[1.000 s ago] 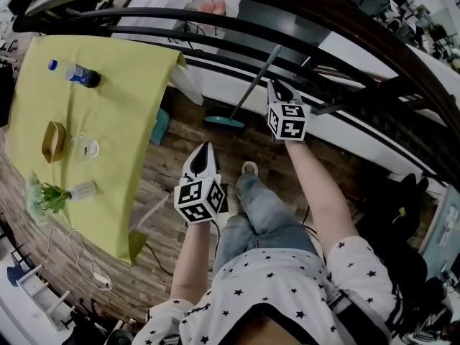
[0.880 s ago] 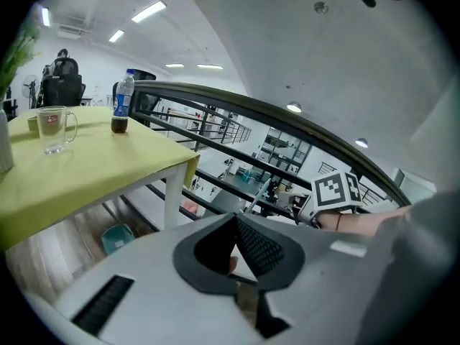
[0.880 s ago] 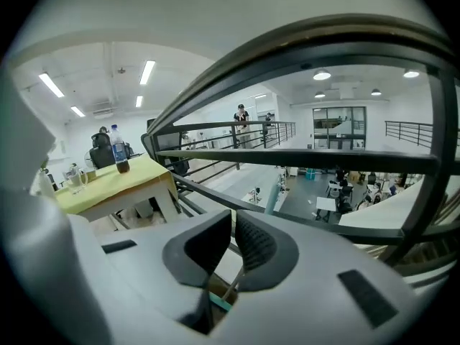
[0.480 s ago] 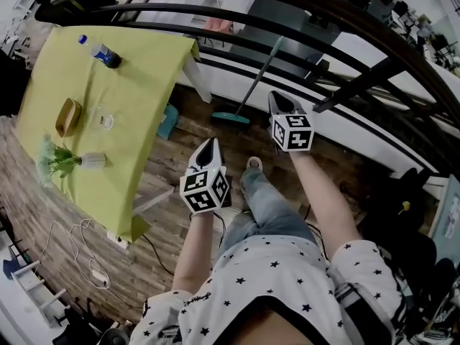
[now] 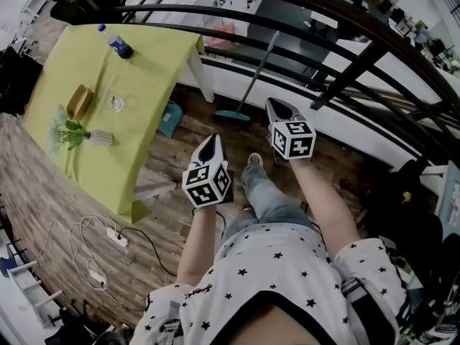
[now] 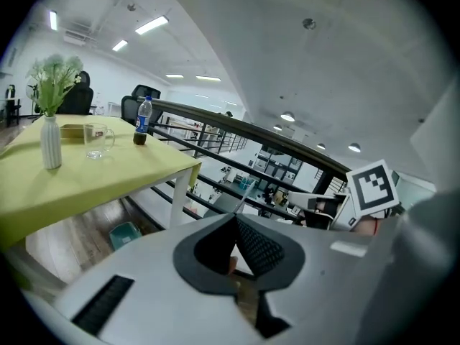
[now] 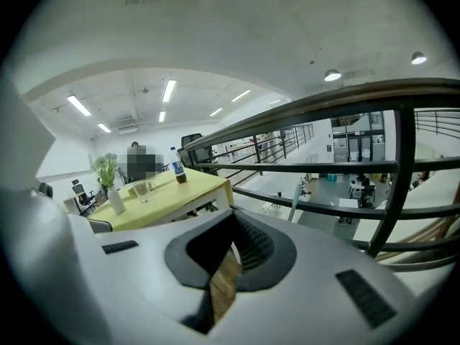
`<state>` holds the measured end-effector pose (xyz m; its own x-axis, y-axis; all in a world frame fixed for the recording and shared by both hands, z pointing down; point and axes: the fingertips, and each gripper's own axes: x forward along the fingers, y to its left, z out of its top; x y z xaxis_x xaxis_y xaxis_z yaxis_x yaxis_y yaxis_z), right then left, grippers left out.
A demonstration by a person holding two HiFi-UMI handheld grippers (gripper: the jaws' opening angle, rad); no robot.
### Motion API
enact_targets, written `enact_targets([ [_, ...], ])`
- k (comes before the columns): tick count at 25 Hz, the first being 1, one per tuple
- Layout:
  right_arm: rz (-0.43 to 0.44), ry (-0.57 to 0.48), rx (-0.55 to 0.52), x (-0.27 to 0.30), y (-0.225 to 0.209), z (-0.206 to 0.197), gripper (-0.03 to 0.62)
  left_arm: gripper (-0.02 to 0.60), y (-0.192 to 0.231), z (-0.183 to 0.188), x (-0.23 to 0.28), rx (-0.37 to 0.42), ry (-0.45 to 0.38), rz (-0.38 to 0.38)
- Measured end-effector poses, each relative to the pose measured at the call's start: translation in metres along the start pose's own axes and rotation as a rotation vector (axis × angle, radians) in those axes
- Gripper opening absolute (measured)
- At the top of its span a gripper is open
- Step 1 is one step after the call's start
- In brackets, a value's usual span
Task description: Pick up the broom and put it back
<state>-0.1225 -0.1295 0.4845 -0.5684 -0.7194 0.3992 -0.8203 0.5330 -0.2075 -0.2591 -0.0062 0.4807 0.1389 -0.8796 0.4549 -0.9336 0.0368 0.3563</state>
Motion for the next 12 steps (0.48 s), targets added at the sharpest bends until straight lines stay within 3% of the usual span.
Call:
enact_targets([
  [12,0.097,-0.021,-0.007,-0.106,0.057,-0.018,-0.006,0.012,-0.043,-0.029,-0.080,0.012,-0.030,-0.025],
])
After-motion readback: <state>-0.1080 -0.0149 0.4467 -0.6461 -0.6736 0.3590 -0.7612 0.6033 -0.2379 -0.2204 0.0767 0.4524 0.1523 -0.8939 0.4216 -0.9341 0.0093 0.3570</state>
